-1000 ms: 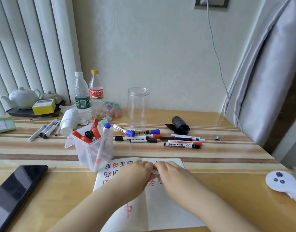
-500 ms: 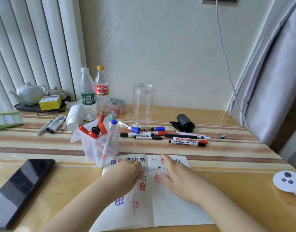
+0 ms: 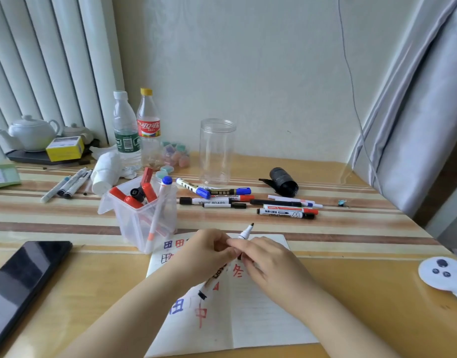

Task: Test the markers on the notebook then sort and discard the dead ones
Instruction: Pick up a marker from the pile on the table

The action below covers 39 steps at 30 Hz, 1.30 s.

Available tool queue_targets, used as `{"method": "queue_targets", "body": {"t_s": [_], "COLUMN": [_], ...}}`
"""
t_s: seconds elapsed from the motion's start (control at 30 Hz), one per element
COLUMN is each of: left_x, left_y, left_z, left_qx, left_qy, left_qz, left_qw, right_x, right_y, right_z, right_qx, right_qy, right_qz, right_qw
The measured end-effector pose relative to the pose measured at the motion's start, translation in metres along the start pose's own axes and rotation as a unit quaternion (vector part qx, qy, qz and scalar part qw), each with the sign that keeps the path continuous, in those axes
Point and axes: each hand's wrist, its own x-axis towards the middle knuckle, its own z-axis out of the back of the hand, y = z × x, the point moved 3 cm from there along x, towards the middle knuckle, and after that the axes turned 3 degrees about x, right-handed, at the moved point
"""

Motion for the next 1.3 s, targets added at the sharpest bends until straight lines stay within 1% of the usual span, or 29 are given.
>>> {"method": "queue_targets", "body": {"t_s": [0.07, 0.13, 0.17, 0.23, 0.3, 0.33, 0.4, 0.47, 0.53, 0.57, 0.63, 0.7, 0.8, 1.0, 1.2, 1.3], "left_x": [0.002, 0.003, 0.005, 0.014, 0.023, 0.028, 0.035, 0.04, 0.042, 0.042, 0.041, 0.041, 0.042, 0.041, 0.042, 0.042], "left_y": [-0.004, -0.008, -0.009, -0.01, -0.009, -0.008, -0.004, 0.0, 0.003, 0.005, 0.008, 0.014, 0.022, 0.022, 0.023, 0.023], "left_z": [-0.01, -0.017, -0.02, -0.022, -0.025, -0.028, -0.037, -0.044, -0.047, -0.048, -0.049, -0.05, -0.051, -0.052, -0.053, -0.053], "left_qx": [-0.025, -0.056, -0.043, 0.06, 0.154, 0.181, 0.22, 0.23, 0.228, 0.223, 0.207, 0.189, 0.167, 0.162, 0.157, 0.151], "left_qy": [0.028, 0.058, 0.053, 0.015, -0.01, -0.006, 0.014, 0.016, -0.008, -0.022, -0.053, -0.082, -0.104, -0.107, -0.105, -0.111], "left_qz": [-0.012, -0.017, -0.026, -0.061, -0.105, -0.125, -0.154, -0.171, -0.191, -0.201, -0.215, -0.212, -0.204, -0.211, -0.205, -0.203], "left_qw": [0.999, 0.997, 0.997, 0.996, 0.982, 0.975, 0.963, 0.958, 0.955, 0.954, 0.953, 0.955, 0.959, 0.958, 0.96, 0.961], "right_x": [-0.003, -0.007, -0.011, -0.019, -0.025, -0.026, -0.029, -0.032, -0.035, -0.036, -0.035, -0.035, -0.035, -0.032, -0.032, -0.034], "right_y": [-0.003, -0.011, -0.017, -0.029, -0.039, -0.041, -0.042, -0.044, -0.046, -0.047, -0.047, -0.047, -0.048, -0.049, -0.047, -0.049], "right_z": [-0.001, 0.002, 0.005, 0.011, 0.014, 0.015, 0.016, 0.012, 0.009, 0.009, 0.008, 0.006, 0.003, -0.003, -0.004, -0.004], "right_qx": [0.004, 0.03, 0.044, 0.092, 0.19, 0.234, 0.275, 0.318, 0.36, 0.367, 0.362, 0.34, 0.335, 0.305, 0.301, 0.295], "right_qy": [-0.011, -0.02, -0.028, -0.032, -0.033, -0.042, -0.053, -0.07, -0.085, -0.086, -0.09, -0.09, -0.089, -0.08, -0.069, -0.088], "right_qz": [-0.005, -0.042, -0.072, -0.153, -0.234, -0.264, -0.305, -0.342, -0.372, -0.38, -0.383, -0.381, -0.371, -0.353, -0.349, -0.355], "right_qw": [1.0, 0.998, 0.996, 0.983, 0.953, 0.935, 0.91, 0.881, 0.851, 0.845, 0.845, 0.855, 0.862, 0.881, 0.885, 0.883]}}
